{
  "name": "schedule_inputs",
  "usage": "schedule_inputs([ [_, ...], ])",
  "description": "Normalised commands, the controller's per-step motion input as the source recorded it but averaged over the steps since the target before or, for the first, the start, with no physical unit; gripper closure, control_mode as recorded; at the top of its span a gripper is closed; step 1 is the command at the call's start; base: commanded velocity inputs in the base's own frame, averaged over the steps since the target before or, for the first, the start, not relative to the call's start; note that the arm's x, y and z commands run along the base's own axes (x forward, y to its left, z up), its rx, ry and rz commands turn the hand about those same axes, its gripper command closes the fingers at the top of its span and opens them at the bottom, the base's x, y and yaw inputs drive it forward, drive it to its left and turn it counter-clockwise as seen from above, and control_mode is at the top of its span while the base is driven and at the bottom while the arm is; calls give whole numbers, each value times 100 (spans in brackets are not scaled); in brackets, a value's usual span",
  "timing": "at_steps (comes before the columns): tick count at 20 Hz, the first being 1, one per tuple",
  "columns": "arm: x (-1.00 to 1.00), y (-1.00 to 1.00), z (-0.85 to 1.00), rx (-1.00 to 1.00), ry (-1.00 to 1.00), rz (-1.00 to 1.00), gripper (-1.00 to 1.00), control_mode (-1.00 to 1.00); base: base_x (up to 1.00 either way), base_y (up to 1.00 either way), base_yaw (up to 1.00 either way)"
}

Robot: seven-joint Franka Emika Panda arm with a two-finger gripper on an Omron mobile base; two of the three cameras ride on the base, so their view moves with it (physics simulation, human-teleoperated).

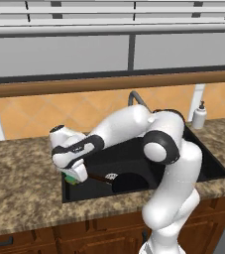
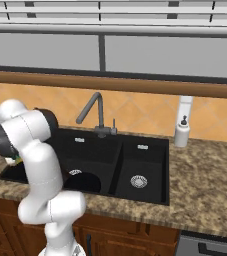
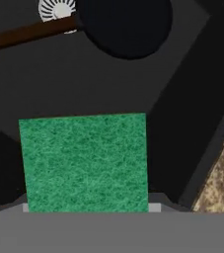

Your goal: Pick the pan and sponge and place them into the sink. Then turn on the water.

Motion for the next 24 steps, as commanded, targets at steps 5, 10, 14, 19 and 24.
schedule_inputs([
  [5, 10, -100, 0, -3, 26, -25, 100, -100, 0, 0, 0],
  [10, 27, -100, -4, -7, 14, -21, 100, -100, 0, 0, 0],
  [14, 28, -92, -39, -10, 0, -9, 100, -100, 0, 0, 0],
  [19, 14, -33, -59, -4, -9, -1, 100, -100, 0, 0, 0],
  [24, 12, 1, -31, 0, -1, 0, 100, -100, 0, 0, 0],
])
